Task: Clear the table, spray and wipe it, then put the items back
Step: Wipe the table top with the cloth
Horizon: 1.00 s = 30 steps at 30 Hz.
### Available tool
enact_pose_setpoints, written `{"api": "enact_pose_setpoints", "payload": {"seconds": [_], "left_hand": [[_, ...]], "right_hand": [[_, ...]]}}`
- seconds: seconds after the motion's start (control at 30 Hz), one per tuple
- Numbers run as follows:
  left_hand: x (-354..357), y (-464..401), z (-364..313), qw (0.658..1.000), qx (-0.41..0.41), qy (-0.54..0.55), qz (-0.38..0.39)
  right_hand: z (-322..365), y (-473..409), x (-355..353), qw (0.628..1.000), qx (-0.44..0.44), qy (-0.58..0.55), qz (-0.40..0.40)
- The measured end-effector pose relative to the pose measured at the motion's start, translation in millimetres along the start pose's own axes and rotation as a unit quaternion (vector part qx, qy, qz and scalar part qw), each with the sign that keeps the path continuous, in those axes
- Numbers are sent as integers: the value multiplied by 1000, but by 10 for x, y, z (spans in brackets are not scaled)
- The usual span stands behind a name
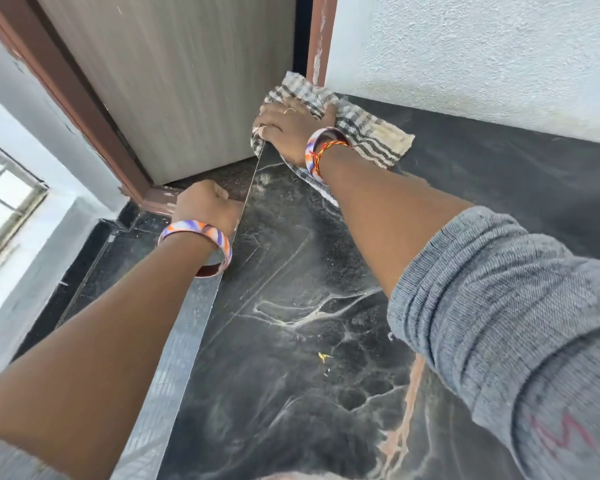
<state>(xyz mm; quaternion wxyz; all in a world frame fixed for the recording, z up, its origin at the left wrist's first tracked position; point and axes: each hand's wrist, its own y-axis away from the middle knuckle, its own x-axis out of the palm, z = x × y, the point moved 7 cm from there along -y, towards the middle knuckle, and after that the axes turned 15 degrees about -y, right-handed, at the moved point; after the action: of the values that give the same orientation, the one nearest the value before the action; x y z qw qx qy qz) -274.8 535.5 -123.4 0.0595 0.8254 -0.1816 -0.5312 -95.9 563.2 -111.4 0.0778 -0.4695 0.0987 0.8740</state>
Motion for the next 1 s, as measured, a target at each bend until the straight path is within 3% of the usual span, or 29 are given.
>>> {"api": "enact_pose_setpoints", "payload": {"seconds": [0.5,0.83,1.0], "left_hand": [[-295,1241,447,990,10,-87,-110],[-228,2483,1223,978,-52,-49,-197],[-185,2952,1427,970,-21,0,-244]], "right_hand": [[843,1674,702,992,-119,3,36],[1400,2963,1285,982,-174,33,72],[1513,3606,1464,973,-198,73,97]]}}
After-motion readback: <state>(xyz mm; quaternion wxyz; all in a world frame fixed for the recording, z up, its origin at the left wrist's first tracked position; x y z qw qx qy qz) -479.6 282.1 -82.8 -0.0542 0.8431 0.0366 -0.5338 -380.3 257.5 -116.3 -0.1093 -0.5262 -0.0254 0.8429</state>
